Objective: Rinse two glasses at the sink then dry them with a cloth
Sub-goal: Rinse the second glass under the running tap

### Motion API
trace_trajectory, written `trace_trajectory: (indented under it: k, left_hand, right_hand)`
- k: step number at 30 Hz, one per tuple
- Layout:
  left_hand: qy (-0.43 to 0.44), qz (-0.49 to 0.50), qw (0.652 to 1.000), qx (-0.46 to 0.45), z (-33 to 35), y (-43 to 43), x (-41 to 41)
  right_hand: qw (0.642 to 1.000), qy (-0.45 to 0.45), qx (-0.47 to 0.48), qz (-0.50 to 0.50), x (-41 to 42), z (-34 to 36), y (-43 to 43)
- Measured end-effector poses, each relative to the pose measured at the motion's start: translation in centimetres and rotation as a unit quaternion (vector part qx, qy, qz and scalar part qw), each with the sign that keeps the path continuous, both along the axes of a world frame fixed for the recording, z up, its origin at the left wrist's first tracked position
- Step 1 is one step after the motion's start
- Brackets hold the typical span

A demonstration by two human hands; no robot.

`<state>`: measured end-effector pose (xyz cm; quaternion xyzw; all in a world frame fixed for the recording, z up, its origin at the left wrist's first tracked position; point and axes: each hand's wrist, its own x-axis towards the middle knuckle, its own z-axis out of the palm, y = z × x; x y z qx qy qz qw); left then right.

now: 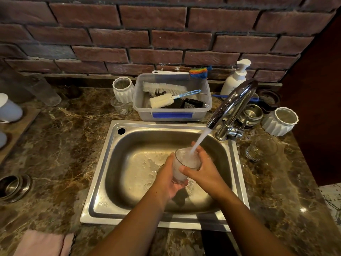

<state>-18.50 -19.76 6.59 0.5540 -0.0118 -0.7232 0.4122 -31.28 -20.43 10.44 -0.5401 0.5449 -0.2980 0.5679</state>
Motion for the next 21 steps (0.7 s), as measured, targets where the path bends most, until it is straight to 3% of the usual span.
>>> trace_trajectory:
  k: [6, 13, 21]
  left_hand:
    - [-0.018, 0.015, 1.000, -0.005, 0.0, -1.0, 0.0]
    - [0.092, 0.008, 0.995, -0.045, 0.5, -0.4, -0.9]
    - [0.058, -0.042, 0.995, -0.073, -0.1, -0.1, -0.2]
  right_hand:
    - [0.999, 0.026, -0.033, -0.008, 0.6, -0.3, 0.5]
    - [0.991, 0.073, -0.112, -0.011, 0.7, 0.5, -0.2]
    - [0.998, 0.043, -0.040, -0.017, 0.0, -0.2, -0.5]
